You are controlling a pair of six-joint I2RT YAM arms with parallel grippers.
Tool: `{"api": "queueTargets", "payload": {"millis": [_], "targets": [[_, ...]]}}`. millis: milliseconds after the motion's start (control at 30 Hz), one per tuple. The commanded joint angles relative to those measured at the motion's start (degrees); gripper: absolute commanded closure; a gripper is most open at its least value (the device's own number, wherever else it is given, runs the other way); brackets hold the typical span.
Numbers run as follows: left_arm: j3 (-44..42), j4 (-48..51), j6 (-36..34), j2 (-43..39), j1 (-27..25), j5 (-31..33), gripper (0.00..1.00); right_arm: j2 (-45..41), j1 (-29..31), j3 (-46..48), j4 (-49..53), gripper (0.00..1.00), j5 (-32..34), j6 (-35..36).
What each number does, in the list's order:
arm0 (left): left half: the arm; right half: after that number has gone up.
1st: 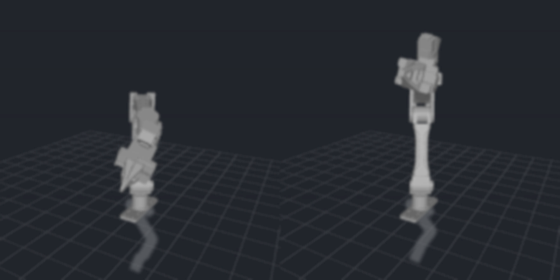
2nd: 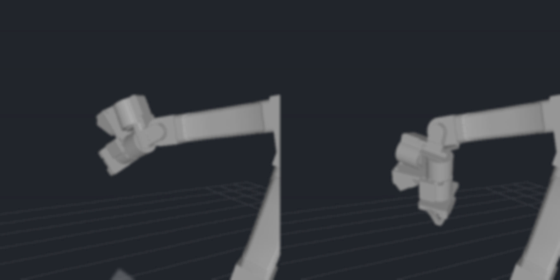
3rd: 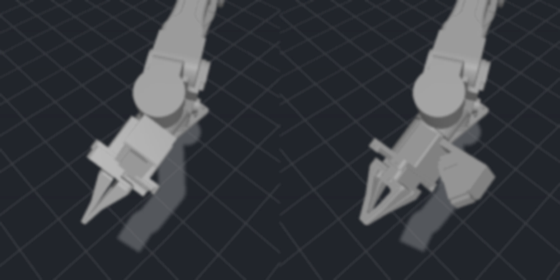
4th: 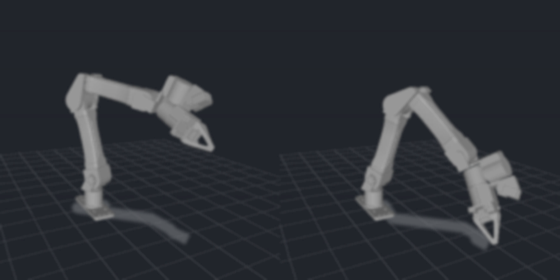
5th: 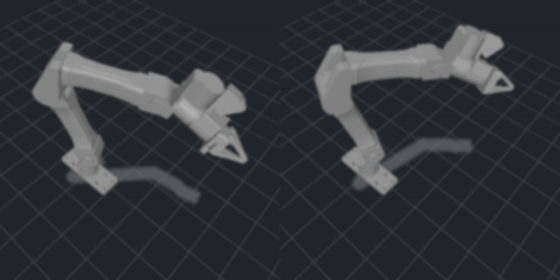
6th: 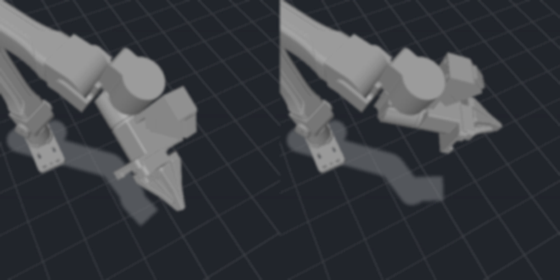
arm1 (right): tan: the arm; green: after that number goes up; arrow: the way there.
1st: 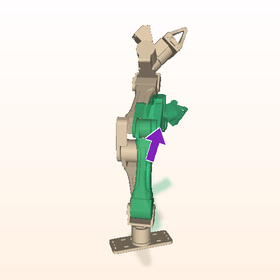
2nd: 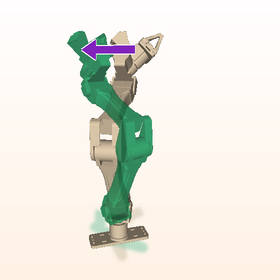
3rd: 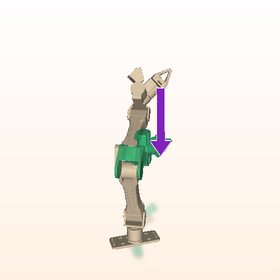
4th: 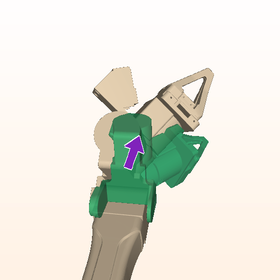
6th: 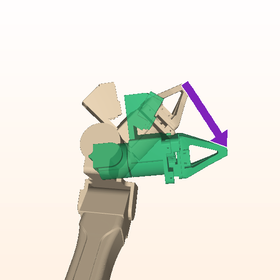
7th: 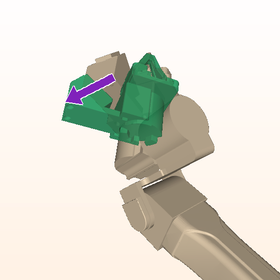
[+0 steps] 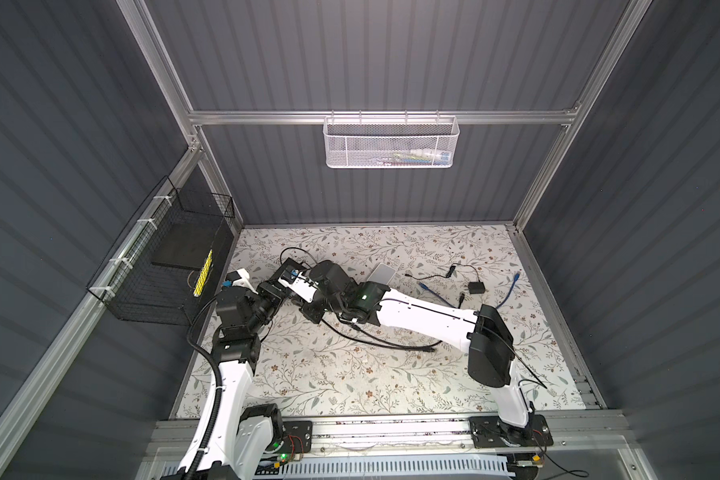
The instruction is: Insert the plug into the switch port
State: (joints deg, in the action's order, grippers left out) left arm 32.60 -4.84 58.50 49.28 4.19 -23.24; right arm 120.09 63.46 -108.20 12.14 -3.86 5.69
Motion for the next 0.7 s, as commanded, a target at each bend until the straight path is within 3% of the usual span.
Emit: {"api": "queueTargets", "payload": {"millis": [0,233,667], "targets": [[-3.3,11.0,-0.2,-0.9,-7.0,-30.0,1.0,1.1,0.3,-8.7,-33.3,1.0,-2.0,2.9],[-3.7,14.8,-5.1,0.4,-7.5,-31.1,1.0,-0.5,-2.2,-10.8,-30.8,1.0,-3.6,4.0],[-4.0,12.0,-3.7,1.4,-9.0,-28.4,1.0,-2.5,-2.3,-6.1,-33.6,1.0,-4.0,1.7]]}}
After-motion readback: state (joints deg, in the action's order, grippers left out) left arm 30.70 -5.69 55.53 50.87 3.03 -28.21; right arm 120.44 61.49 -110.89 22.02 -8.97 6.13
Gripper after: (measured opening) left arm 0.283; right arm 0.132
